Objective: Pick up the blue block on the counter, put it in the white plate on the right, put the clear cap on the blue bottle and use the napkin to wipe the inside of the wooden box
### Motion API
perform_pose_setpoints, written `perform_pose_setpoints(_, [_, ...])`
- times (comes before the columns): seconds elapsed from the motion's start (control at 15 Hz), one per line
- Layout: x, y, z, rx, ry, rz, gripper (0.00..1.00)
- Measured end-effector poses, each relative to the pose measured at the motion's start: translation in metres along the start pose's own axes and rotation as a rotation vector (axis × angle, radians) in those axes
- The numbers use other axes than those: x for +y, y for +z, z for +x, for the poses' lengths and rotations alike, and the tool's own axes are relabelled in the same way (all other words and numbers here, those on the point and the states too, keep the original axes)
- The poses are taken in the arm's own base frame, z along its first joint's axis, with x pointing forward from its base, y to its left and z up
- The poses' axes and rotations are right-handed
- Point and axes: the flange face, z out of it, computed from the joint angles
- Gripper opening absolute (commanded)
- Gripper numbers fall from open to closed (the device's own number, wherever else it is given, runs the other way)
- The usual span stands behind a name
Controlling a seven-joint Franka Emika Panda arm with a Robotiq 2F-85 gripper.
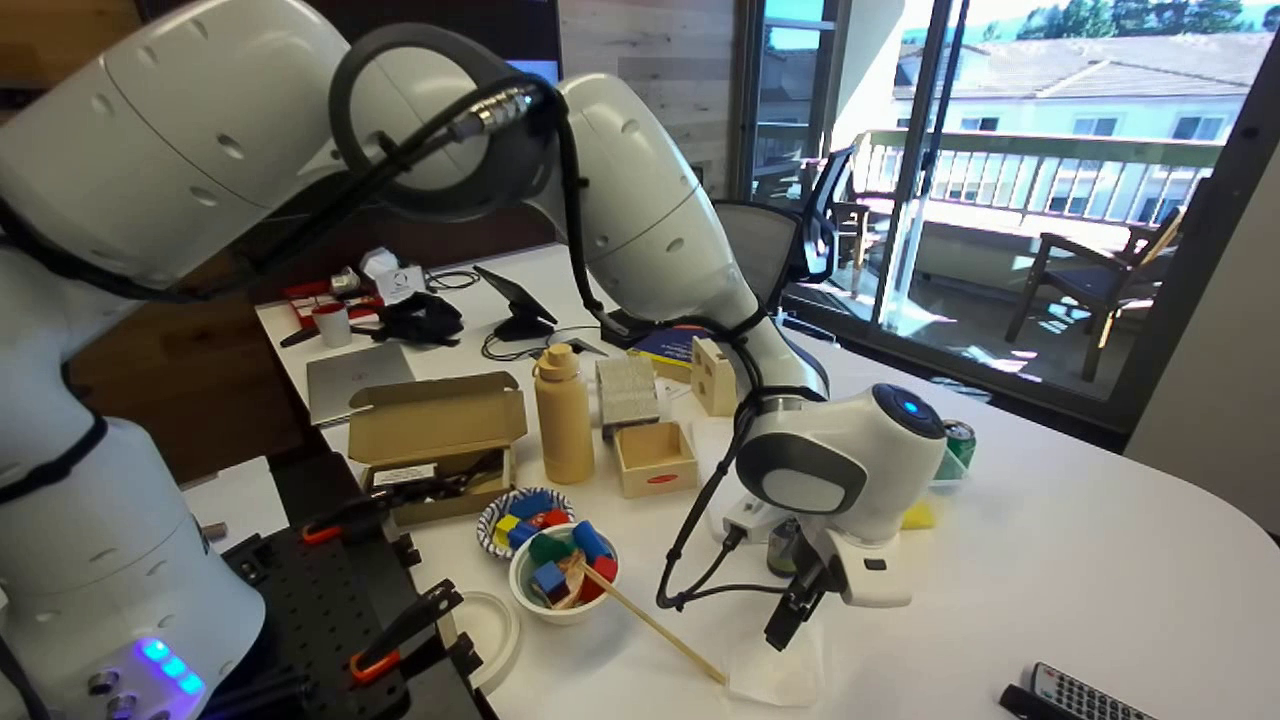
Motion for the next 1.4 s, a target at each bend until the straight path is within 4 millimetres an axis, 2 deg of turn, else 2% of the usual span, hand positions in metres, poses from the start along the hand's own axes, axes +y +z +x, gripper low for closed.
perform_pose_setpoints(0.2, [0.012, 0.015, 0.01, 0.003, 0.043, -0.025, 1.0])
perform_pose_setpoints(0.27, [0.017, 0.023, 0.012, -0.001, 0.052, -0.032, 0.75])
perform_pose_setpoints(0.33, [0.021, 0.032, 0.013, -0.007, 0.059, -0.04, 0.72])
perform_pose_setpoints(0.47, [0.025, 0.045, 0.015, -0.01, 0.069, -0.042, 0.56])
perform_pose_setpoints(0.93, [0.029, 0.037, 0.021, 0.03, 0.135, 0.035, 0.04])
perform_pose_setpoints(1.13, [0.039, 0.026, 0.009, 0.047, 0.142, 0.065, 0.0])
perform_pose_setpoints(1.4, [0.048, 0.013, -0.034, 0.109, 0.068, 0.106, 0.01])
